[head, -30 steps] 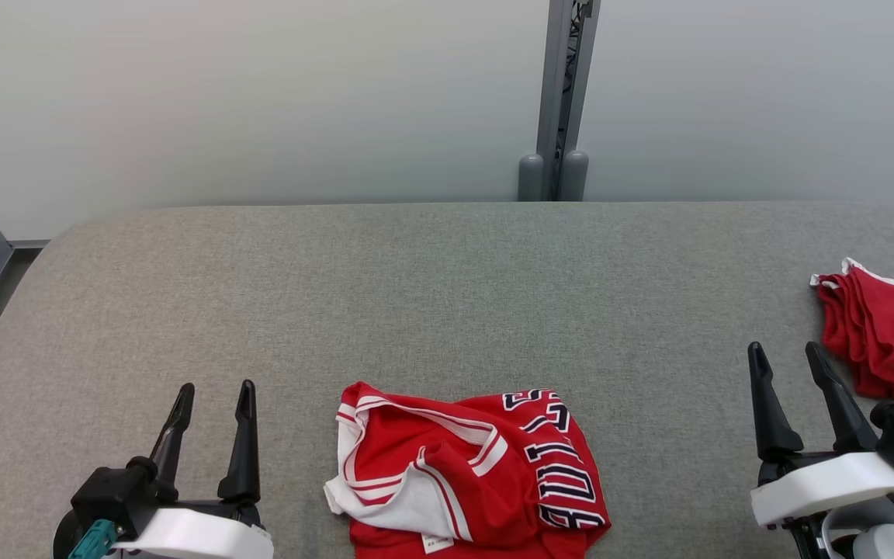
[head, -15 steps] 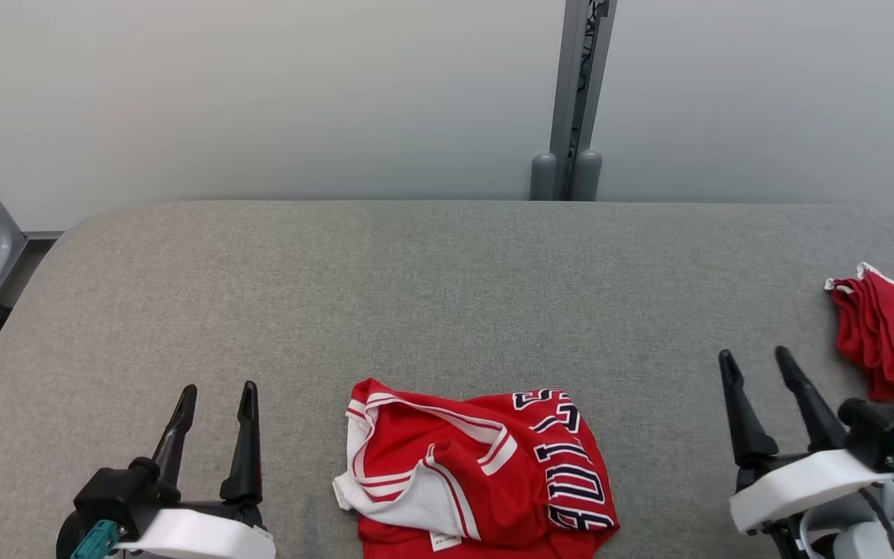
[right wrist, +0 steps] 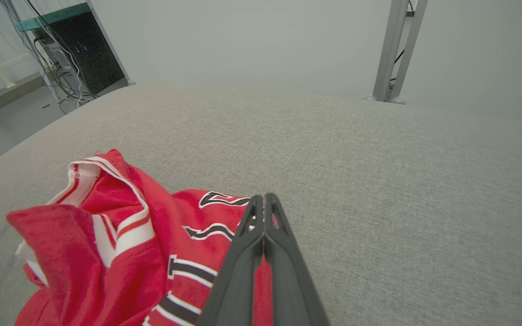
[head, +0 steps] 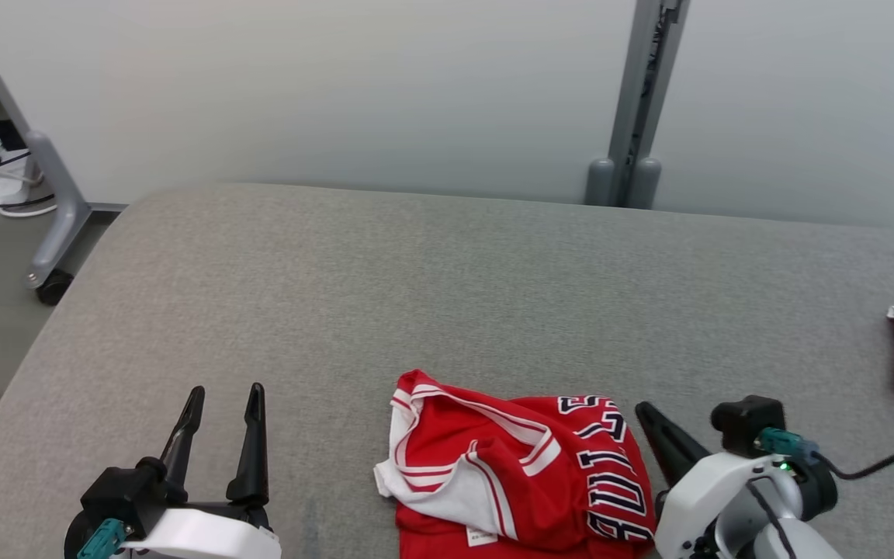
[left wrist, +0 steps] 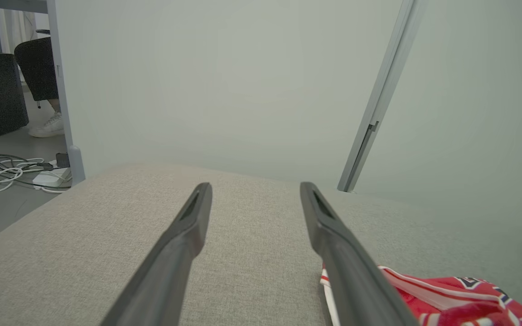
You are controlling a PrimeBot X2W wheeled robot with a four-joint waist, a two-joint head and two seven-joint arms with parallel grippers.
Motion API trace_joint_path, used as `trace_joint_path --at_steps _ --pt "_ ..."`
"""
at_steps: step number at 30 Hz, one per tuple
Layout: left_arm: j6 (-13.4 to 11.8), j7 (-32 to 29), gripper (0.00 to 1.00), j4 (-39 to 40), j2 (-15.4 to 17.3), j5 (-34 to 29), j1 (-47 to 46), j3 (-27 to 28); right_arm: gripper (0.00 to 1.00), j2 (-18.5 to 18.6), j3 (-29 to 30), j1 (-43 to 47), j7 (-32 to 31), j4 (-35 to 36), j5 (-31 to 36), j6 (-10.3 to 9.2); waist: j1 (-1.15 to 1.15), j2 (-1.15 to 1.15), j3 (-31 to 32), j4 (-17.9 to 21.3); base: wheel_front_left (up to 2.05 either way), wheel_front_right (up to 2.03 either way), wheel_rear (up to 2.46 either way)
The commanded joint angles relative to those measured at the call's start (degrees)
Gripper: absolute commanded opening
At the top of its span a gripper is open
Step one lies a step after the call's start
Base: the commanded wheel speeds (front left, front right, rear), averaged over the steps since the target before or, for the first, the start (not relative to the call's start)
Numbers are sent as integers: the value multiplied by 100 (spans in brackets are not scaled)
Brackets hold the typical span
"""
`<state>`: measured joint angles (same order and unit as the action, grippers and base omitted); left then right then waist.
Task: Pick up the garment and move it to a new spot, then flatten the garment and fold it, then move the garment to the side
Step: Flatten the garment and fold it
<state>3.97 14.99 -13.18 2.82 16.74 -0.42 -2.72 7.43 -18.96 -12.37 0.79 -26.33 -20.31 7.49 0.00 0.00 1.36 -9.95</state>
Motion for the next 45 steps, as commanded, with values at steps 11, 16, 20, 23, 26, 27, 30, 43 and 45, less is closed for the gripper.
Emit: trace_joint_path --at_steps 11,16,20,23,26,27,30,43,45 --pt "-10 24 100 -33 20 -1 -60 -29 0 -131 -758 -366 -62 -1034 -647 1 0 0 -24 -525 0 0 0" --pt "17 24 100 -53 19 -27 -70 -29 0 -239 -1152 -467 -70 -1369 -863 1 0 0 -27 -658 0 0 0" --pt "22 24 100 -44 19 -44 -51 -20 0 -336 -1661 -454 -3 -1313 -1077 1 0 0 -46 -734 0 0 0" --pt "31 24 100 -43 20 -50 -56 9 0 -388 -2174 -449 -29 -1165 -1291 1 0 0 -77 -752 0 0 0" --pt "33 25 100 -58 18 -51 -87 28 0 -428 -2818 -433 -122 -962 -1613 1 0 0 -101 -748 0 0 0" --pt "36 24 100 -66 20 -51 -100 31 0 -429 -2997 -446 -118 -906 -1716 1 0 0 -103 -743 0 0 0" --pt "32 24 100 -73 19 -56 -130 48 0 -430 -3433 -524 23 -628 -2196 1 0 0 -99 -709 0 0 0" --pt "4 24 100 16 20 -101 -22 122 0 261 -3077 -936 971 -308 -2734 1 0 0 -27 -269 0 0 0" --pt "-5 24 100 27 20 -107 -15 132 30 377 -2840 -919 1084 -335 -2675 1 0 0 -18 -192 0 0 0"
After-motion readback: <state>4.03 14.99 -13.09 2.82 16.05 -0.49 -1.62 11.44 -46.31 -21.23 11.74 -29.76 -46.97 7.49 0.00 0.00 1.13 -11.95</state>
